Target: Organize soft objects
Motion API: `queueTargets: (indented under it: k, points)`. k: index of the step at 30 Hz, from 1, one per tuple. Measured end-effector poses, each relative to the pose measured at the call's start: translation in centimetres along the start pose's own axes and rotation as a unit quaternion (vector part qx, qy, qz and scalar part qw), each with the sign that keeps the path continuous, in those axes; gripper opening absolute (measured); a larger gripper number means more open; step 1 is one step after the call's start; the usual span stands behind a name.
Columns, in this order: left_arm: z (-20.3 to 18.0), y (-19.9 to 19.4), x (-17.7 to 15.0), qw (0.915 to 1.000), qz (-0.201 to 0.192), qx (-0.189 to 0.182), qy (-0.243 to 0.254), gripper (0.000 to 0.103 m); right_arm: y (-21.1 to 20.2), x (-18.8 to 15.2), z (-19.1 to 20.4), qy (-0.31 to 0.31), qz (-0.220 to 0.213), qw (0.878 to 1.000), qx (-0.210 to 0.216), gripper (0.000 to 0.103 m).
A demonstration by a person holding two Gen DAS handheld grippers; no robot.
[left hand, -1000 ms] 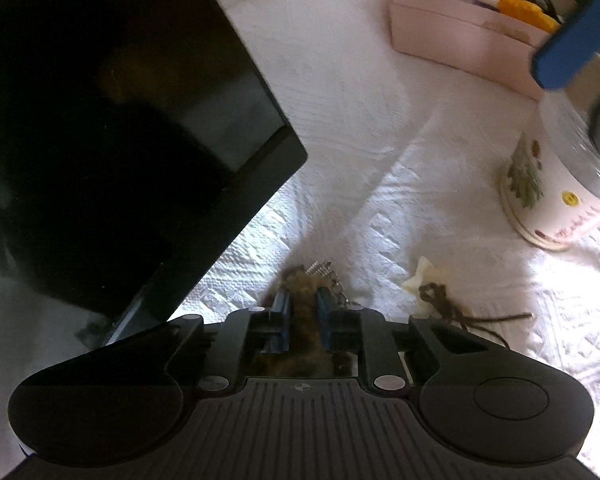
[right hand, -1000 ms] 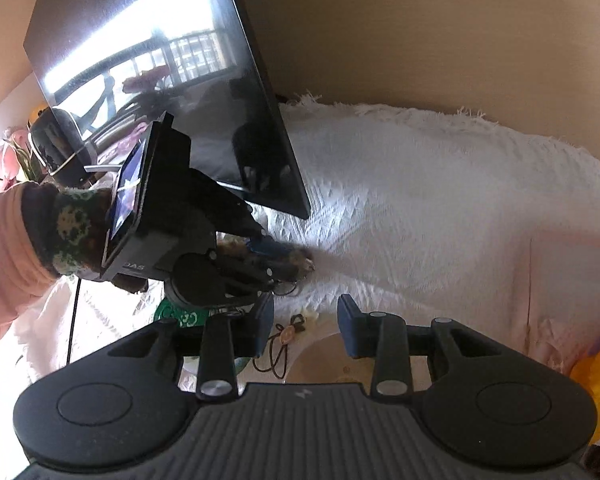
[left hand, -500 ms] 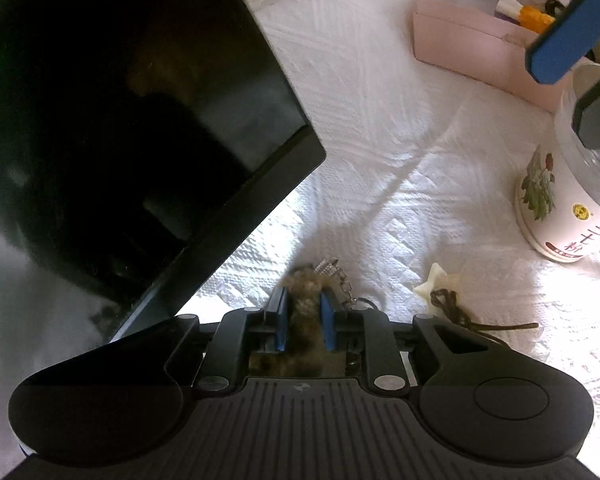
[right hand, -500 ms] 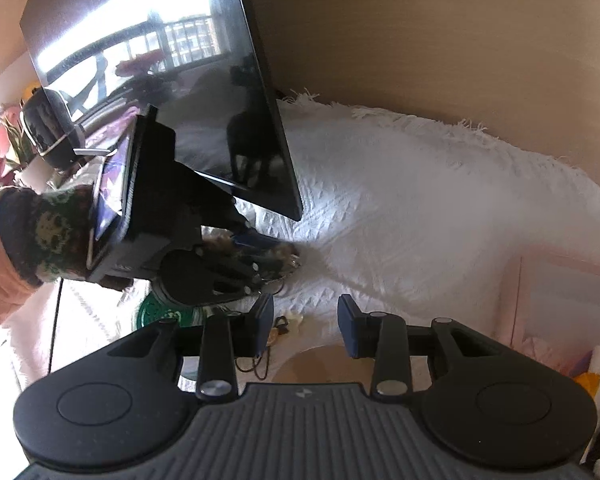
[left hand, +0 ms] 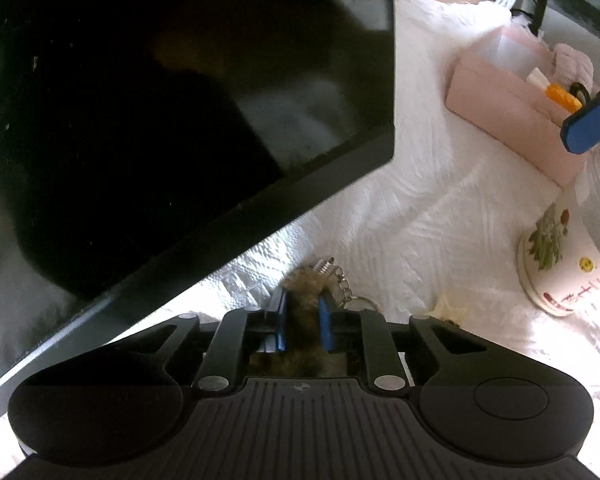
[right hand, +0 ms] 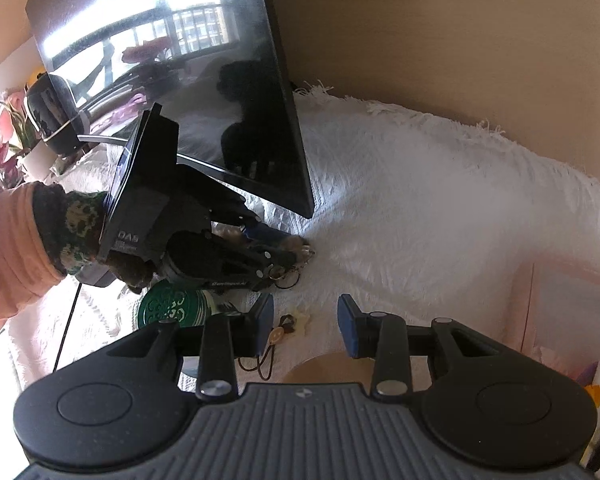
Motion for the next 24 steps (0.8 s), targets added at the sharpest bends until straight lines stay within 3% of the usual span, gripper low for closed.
queueTargets:
  k: [5,11,15,20,24]
  points:
    - [0.4,-2.7,-0.4,0.9994,-0.025,-0.020,-0.014,0.005,0.4,1.0,0.5,-0.030,0.026,0.999,-0.021,0.035]
    - [1.1,-7.0,-3.2,0.9972,-0.065,0.014,-0.036,0.005,3.6,3.8,2.7,-0.020,0.125,0.992,-0.002,0.034]
    - [1.1,-8.1,-5.5,0.9936,-0.087,0.016,-0.070,0.005,7.4,4.7,3.3,0.019,0.183,0.983,-0.021,0.034]
    - [1.5,-8.7,-6.1,0.9876,-0.114,0.008,-0.107,0.008,9.2,4.5,2.7,0.061,0.164,0.984,-0.033,0.034]
    - [2.8,-7.5,-5.4,0.9883,-0.067,0.002,-0.137,0.010,9.4,5.1,2.6,0.050,0.139,0.988,-0.053,0.034]
Point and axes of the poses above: each gripper's, at about its wrist camera, not at the fingertips, and y roughly the way its jaws point, z to its left, x to its top, the point moved 3 cm from there along y, roughly the way its jaws point, and after that the axes turned 4 degrees about z, right-handed, at the moved point
